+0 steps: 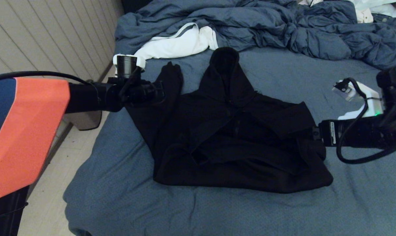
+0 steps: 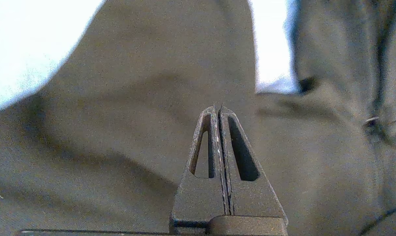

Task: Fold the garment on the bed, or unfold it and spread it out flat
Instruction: Fold the black sweatshirt

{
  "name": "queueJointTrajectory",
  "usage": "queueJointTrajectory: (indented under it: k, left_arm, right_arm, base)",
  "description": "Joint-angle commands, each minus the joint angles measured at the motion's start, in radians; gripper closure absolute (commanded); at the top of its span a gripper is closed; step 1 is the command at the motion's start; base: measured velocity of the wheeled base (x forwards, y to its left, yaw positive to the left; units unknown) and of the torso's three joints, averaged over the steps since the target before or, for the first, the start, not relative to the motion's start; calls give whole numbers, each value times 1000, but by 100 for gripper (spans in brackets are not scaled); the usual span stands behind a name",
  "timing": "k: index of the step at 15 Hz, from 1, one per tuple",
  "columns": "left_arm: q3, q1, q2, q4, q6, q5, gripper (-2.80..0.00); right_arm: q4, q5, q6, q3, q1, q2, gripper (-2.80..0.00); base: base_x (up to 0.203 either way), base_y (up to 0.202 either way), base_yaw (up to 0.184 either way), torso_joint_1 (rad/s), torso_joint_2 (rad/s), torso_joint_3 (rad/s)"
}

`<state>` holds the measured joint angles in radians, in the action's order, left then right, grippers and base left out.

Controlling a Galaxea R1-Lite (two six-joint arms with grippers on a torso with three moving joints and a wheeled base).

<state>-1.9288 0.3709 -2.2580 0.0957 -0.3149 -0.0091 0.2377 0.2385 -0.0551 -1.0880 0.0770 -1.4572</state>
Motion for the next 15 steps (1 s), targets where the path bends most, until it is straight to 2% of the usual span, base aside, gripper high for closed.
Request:
queueJointTrajectory:
  k: [1, 4, 6, 8, 11, 12, 15]
  left_arm:
    - [11, 0, -14, 2, -3, 0, 0]
    - [43, 23, -28, 31, -9, 22, 0]
    - [64, 47, -28, 108, -2, 91, 0]
    - [64, 77, -25, 150, 6, 131, 0]
    - [60, 87, -27, 147, 13, 135, 0]
    - [63, 90, -29, 138, 13, 135, -280]
    - [40, 106, -34, 137, 14, 142, -280]
  right_arm:
    - [2, 1, 0, 23, 10, 26, -280]
    - [0, 2, 1, 48, 20, 45, -280]
    - [-32, 1, 0, 74, 20, 52, -280]
    - [-88, 1, 1, 104, 18, 55, -280]
    - [-109, 1, 0, 123, 18, 58, -280]
    - [-109, 1, 0, 125, 18, 58, -280]
    - [-109, 1, 0, 125, 18, 58, -280]
  base:
    - [0, 0, 0, 0, 0, 0]
    - [0, 0, 0, 0, 0, 0]
    - [0, 0, 0, 0, 0, 0]
    - [0, 0, 0, 0, 0, 0]
    - [0, 0, 0, 0, 0, 0]
    - [0, 0, 0, 0, 0, 0]
    - [0, 0, 0, 0, 0, 0]
